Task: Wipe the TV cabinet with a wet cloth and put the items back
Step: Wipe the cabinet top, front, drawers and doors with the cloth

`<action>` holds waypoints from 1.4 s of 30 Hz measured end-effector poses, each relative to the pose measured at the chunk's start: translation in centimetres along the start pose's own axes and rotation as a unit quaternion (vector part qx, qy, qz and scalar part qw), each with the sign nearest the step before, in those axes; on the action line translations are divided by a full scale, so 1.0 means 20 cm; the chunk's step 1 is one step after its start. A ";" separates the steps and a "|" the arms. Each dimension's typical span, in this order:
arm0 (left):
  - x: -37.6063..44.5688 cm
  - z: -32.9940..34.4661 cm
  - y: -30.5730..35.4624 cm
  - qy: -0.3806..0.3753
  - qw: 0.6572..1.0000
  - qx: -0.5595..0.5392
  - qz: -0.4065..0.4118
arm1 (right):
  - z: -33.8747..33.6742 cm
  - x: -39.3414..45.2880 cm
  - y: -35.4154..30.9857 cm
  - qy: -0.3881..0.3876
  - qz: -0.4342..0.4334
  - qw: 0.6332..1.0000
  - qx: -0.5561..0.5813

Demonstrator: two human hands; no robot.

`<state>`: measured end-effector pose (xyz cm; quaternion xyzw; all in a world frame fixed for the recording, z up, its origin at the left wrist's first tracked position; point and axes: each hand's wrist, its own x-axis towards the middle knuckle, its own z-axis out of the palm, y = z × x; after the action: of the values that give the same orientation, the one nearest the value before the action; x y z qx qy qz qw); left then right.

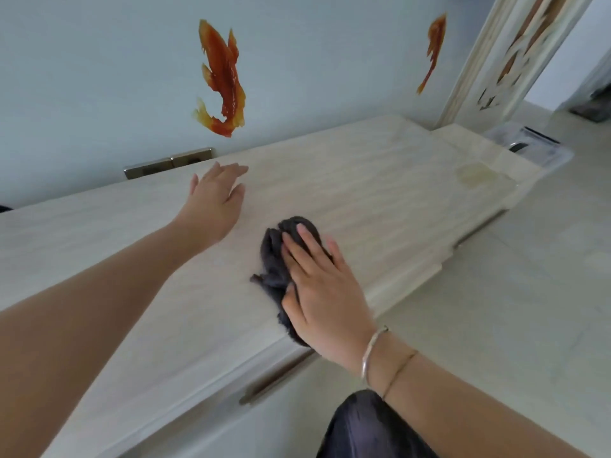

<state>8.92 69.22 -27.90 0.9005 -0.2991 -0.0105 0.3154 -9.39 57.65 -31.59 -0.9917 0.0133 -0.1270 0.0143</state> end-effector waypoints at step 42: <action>0.44 -0.33 -0.55 -0.043 0.983 0.004 -0.176 | 0.22 0.94 -0.17 -0.071 0.045 0.995 -0.047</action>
<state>23.46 75.01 -27.48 0.9392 -0.1492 -0.1033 0.2914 10.00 60.60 -30.92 -0.9962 0.0624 -0.0546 -0.0261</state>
